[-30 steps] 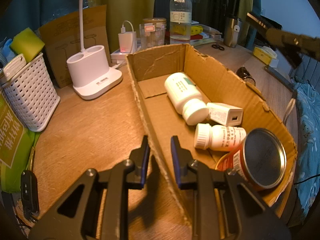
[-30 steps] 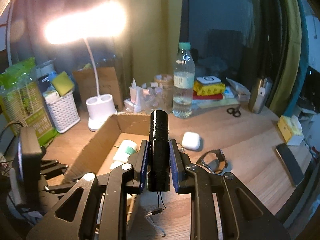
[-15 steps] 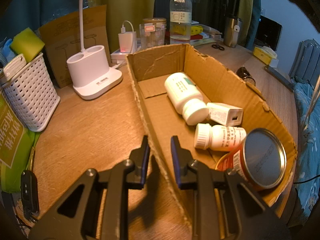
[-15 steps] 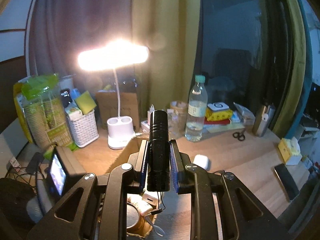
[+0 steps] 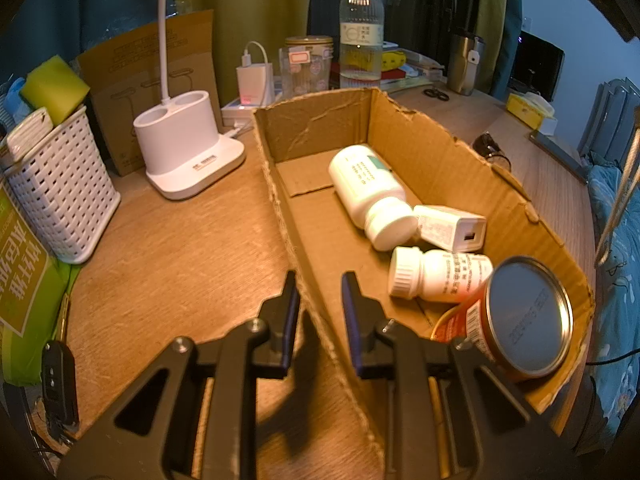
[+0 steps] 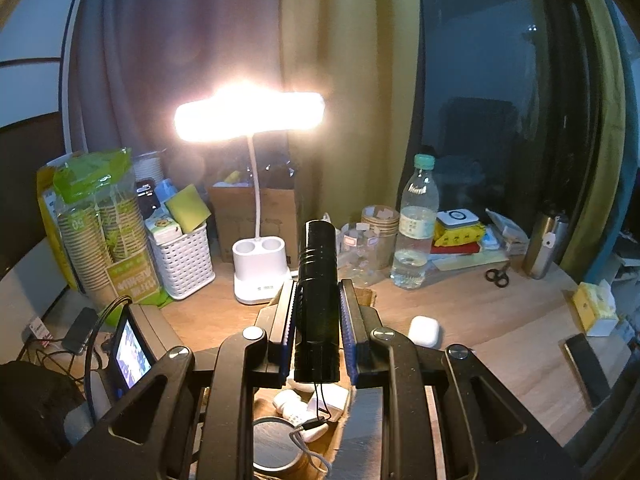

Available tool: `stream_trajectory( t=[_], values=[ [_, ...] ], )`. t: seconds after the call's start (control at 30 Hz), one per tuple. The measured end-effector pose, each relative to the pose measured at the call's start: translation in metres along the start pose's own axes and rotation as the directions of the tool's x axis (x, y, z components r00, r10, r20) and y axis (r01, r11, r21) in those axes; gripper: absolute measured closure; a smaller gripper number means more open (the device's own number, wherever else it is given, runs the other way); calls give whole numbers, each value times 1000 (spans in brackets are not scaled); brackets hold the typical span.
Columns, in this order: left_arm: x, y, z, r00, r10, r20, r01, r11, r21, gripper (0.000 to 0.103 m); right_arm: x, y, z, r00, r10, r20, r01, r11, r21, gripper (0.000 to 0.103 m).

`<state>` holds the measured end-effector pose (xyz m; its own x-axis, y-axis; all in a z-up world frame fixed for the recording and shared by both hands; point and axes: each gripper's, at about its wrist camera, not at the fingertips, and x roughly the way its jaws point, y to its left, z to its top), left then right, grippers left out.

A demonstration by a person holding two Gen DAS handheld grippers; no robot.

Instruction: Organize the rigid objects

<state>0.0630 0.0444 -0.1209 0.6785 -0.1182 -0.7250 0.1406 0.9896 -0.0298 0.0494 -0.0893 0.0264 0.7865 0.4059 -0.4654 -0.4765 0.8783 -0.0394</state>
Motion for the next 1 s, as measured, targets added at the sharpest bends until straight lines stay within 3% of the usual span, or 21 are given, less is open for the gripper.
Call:
stream_trajectory(
  t=[0.53, 1.0],
  values=[
    [0, 0, 0, 1000, 0, 0, 0, 1000, 0, 81, 72, -20, -34, 987, -1, -159, 13, 997, 72, 81],
    [0, 0, 0, 1000, 0, 0, 0, 1000, 0, 81, 107, -28, -56, 965, 23, -260, 8, 993, 120, 81]
  ],
)
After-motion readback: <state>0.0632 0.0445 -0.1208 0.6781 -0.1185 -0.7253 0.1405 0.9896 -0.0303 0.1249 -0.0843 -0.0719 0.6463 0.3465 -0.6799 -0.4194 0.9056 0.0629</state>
